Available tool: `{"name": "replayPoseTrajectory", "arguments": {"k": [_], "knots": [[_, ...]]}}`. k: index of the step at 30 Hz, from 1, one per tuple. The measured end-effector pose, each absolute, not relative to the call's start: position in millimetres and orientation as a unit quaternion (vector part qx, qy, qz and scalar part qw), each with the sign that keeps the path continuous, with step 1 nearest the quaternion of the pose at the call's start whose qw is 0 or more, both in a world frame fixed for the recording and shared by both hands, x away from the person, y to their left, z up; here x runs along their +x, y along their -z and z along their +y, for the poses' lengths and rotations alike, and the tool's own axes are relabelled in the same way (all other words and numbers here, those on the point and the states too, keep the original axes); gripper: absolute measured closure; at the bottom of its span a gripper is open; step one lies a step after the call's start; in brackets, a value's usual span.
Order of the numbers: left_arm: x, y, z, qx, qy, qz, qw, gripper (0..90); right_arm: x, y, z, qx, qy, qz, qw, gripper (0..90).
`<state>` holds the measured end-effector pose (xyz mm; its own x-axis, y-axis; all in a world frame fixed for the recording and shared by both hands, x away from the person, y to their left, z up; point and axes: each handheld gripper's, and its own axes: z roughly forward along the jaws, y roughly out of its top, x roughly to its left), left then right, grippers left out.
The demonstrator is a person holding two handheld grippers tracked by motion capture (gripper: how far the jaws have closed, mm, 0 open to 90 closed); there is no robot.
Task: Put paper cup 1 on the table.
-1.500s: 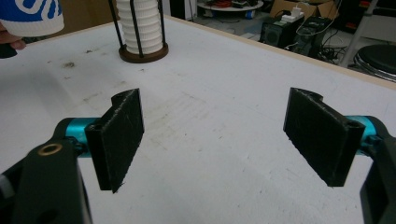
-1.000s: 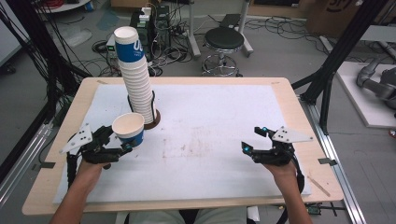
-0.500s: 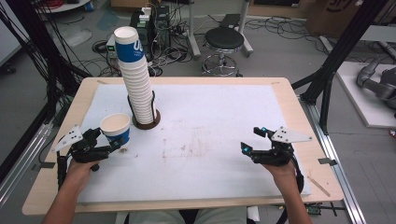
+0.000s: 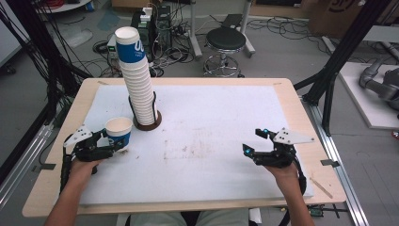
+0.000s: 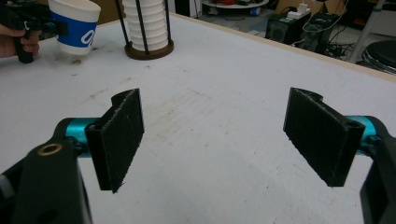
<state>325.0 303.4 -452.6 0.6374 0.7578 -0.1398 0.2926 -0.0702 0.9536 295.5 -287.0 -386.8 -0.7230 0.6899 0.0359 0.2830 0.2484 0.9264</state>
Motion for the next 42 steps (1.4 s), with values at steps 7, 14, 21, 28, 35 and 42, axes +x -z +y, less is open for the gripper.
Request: {"name": "replayPoseTrajectory", "arguments": {"k": [7,14,21,28,35,42], "knots": [[324.5,450.0,298.6,0.737,-0.216,0.375,0.52,27.4,295.1,386.3,-288.2,0.316,-0.525,0.765,0.196,20.8],[313.5,448.8,304.4,0.746,-0.217,0.381,0.502,25.8,293.3,386.2,-289.8,0.318,-0.524,0.766,0.194,20.8],[308.2,450.7,307.3,0.746,-0.215,0.385,0.499,24.0,294.5,386.6,-287.7,0.315,-0.523,0.768,0.193,20.8],[304.4,450.8,309.3,0.741,-0.214,0.391,0.502,16.5,294.6,387.1,-288.8,0.316,-0.524,0.767,0.193,20.8],[293.8,448.6,319.5,0.732,-0.208,0.397,0.513,16.3,294.4,386.8,-291.2,0.318,-0.525,0.765,0.195,20.8],[279.2,440.0,341.6,0.68,-0.226,0.407,0.566,16.1,294.2,386.8,-294.6,0.323,-0.523,0.764,0.196,20.8]]}}
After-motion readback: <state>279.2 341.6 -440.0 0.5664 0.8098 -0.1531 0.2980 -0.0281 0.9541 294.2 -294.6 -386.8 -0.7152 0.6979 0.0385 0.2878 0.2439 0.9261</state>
